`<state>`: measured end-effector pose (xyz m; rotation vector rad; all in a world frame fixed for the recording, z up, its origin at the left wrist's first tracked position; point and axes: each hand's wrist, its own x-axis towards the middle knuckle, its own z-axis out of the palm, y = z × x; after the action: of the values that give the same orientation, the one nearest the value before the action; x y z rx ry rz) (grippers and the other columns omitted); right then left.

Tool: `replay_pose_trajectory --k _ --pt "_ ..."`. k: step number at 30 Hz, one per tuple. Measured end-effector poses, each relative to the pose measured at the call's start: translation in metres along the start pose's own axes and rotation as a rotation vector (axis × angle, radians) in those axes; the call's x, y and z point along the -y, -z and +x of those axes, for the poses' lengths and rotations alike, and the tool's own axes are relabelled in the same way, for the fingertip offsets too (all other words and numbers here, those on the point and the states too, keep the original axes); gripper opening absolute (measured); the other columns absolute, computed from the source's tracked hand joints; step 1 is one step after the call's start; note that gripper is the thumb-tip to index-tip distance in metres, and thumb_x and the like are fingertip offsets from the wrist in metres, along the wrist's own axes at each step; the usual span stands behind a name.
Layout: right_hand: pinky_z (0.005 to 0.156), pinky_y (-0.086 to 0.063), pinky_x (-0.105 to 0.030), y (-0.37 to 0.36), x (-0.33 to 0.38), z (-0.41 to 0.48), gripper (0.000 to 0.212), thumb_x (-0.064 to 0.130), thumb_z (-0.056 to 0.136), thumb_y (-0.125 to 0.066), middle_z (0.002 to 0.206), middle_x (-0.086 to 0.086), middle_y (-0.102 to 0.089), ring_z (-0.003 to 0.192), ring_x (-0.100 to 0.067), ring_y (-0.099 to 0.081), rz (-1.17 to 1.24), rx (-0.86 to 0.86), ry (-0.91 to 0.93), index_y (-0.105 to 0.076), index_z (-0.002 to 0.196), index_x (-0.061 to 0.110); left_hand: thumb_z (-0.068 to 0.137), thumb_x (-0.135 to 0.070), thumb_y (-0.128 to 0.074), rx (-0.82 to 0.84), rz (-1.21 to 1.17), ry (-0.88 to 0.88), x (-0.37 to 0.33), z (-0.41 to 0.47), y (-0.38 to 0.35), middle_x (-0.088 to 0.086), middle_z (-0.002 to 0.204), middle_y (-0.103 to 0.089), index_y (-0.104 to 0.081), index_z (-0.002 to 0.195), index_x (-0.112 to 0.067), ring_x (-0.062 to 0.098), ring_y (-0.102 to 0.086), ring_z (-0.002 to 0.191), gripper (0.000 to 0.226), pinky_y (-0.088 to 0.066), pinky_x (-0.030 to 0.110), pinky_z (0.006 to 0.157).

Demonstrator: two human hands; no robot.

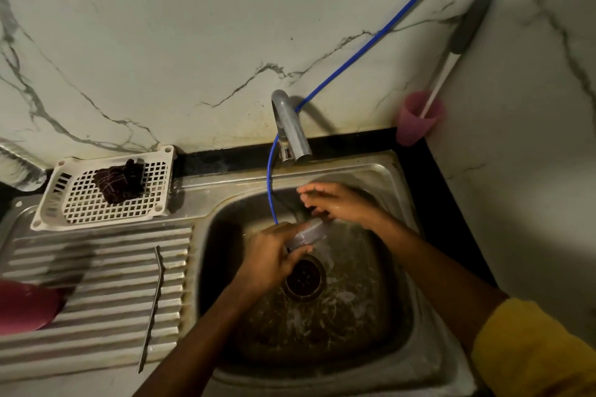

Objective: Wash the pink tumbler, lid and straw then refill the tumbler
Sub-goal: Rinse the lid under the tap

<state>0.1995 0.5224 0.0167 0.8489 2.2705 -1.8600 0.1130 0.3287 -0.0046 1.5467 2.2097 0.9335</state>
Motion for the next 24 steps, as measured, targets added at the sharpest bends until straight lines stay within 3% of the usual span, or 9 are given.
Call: replay_pose_trajectory --k 4,7,9,10,12,15,17,20,24 --pt "0.078 -0.059 -0.031 -0.015 -0.029 -0.041 0.027 0.036 0.099 -0.058 0.117 0.003 -0.068 0.087 -0.006 -0.068 0.144 0.024 -0.074 -0.062 0.126 0.033 0.098 -0.037 -0.063 -0.068 -0.086 0.08 -0.011 -0.013 -0.005 -0.009 0.105 -0.073 -0.068 0.124 -0.025 -0.001 -0.067 0.088 0.029 -0.054 0.017 0.075" --pt "0.081 -0.06 -0.036 -0.029 -0.042 -0.067 0.036 0.025 0.097 -0.063 0.121 -0.001 -0.065 0.082 -0.008 -0.069 0.201 0.008 -0.09 -0.055 0.13 0.034 0.102 -0.021 -0.058 -0.139 -0.509 0.51 -0.02 -0.021 -0.02 0.006 0.107 -0.075 -0.071 0.117 -0.012 0.001 -0.07 0.081 0.023 -0.056 0.015 0.065" --pt "0.08 -0.06 -0.028 -0.036 -0.044 -0.083 0.05 0.021 0.09 -0.073 0.126 0.005 -0.061 0.097 -0.007 -0.068 0.149 0.033 0.008 -0.05 0.131 0.04 0.103 -0.015 -0.054 -0.158 -0.885 0.785 -0.03 -0.025 -0.028 0.024 0.109 -0.072 -0.069 0.112 0.0 0.02 -0.072 0.081 0.023 -0.06 0.025 0.058" --pt "0.083 -0.056 -0.019 -0.039 -0.045 -0.089 0.058 0.02 0.085 -0.079 0.126 0.011 -0.059 0.106 -0.002 -0.065 0.091 0.054 0.072 -0.049 0.129 0.043 0.103 -0.014 -0.053 -0.171 -0.95 0.845 -0.033 -0.028 -0.03 0.027 0.107 -0.071 -0.069 0.112 0.003 0.024 -0.071 0.08 0.024 -0.06 0.027 0.056" --pt "0.094 -0.042 -0.006 -0.044 -0.044 -0.096 0.08 0.026 0.072 -0.09 0.129 0.021 -0.055 0.12 0.009 -0.054 -0.088 0.061 0.144 -0.044 0.134 0.047 0.103 -0.013 -0.053 -0.174 -0.981 0.867 -0.038 -0.035 -0.029 0.024 0.102 -0.072 -0.068 0.113 0.006 0.022 -0.072 0.075 0.026 -0.058 0.027 0.053" --pt "0.108 -0.04 -0.023 -0.051 -0.044 -0.097 0.108 0.062 0.059 -0.088 0.145 0.015 -0.047 0.133 -0.005 -0.044 -0.47 -0.048 0.184 -0.033 0.151 0.045 0.104 -0.015 -0.053 -0.097 -0.982 0.812 -0.047 -0.041 -0.027 0.024 0.103 -0.074 -0.07 0.112 0.005 0.02 -0.072 0.074 0.027 -0.058 0.028 0.051" --pt "0.104 -0.044 -0.034 -0.053 -0.04 -0.094 0.099 0.068 0.06 -0.082 0.138 0.015 -0.049 0.125 -0.009 -0.05 -0.632 -0.07 0.245 -0.039 0.145 0.042 0.103 -0.015 -0.054 -0.077 -0.961 0.782 -0.05 -0.041 -0.027 0.024 0.104 -0.074 -0.07 0.112 0.003 0.019 -0.074 0.075 0.025 -0.058 0.028 0.051" --pt "0.106 -0.042 -0.037 -0.049 -0.026 -0.093 0.094 0.063 0.064 -0.08 0.14 0.011 -0.044 0.124 -0.014 -0.049 -0.77 -0.101 0.263 -0.04 0.145 0.037 0.102 -0.019 -0.056 -0.087 -1.045 0.804 -0.054 -0.04 -0.024 0.02 0.109 -0.074 -0.069 0.115 -0.002 0.023 -0.074 0.082 0.025 -0.061 0.03 0.06" --pt "0.109 -0.042 -0.047 -0.045 -0.029 -0.086 0.095 0.061 0.065 -0.071 0.151 0.007 -0.037 0.132 -0.022 -0.048 -0.622 -0.301 0.212 -0.033 0.149 0.04 0.102 -0.032 -0.055 -0.14 -1.016 0.82 -0.058 -0.036 -0.015 0.007 0.098 -0.076 -0.069 0.108 -0.013 0.017 -0.072 0.087 0.024 -0.058 0.035 0.081"
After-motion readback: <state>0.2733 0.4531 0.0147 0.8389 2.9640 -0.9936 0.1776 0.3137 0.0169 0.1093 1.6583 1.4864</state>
